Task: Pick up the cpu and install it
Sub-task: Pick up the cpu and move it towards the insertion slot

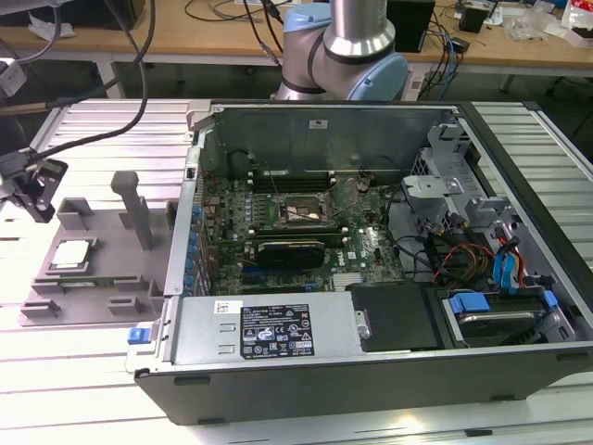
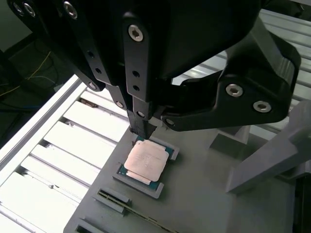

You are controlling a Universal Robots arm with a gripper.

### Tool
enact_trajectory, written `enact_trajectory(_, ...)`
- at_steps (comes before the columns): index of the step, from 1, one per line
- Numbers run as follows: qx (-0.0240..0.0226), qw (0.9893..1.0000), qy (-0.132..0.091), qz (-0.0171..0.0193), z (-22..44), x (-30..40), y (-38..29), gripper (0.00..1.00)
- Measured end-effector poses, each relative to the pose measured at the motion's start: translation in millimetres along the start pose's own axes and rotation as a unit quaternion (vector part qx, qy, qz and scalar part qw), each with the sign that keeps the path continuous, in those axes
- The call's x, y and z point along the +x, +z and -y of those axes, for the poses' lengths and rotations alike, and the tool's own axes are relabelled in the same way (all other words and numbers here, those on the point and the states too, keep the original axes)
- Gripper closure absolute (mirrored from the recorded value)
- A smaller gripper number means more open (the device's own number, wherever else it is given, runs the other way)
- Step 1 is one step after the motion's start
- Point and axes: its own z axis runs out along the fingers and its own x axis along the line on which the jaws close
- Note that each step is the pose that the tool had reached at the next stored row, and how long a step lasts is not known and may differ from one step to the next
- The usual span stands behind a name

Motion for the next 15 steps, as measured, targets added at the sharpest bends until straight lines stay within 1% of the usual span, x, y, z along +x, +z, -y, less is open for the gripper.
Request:
enact_trajectory(3, 0.0000, 1.0000, 0.000, 0.0001, 0.1, 1.0, 2.3, 0.89)
enact_trajectory(5, 0.0000, 1.0000, 0.000, 0.0000, 0.5, 1.9, 6.5, 0.89)
enact_trajectory(10, 0.0003, 1.0000, 0.000, -0.0003, 0.9, 2.4, 13.9, 0.89)
enact_trajectory(12, 0.0008, 1.0000, 0.000, -0.0010, 1.0, 2.5, 16.6, 0.89)
enact_trajectory(13, 0.0013, 1.0000, 0.000, -0.0021, 1.2, 2.5, 18.9, 0.89)
enact_trajectory(15, 0.0018, 1.0000, 0.000, -0.0033, 1.4, 2.5, 22.1, 0.89)
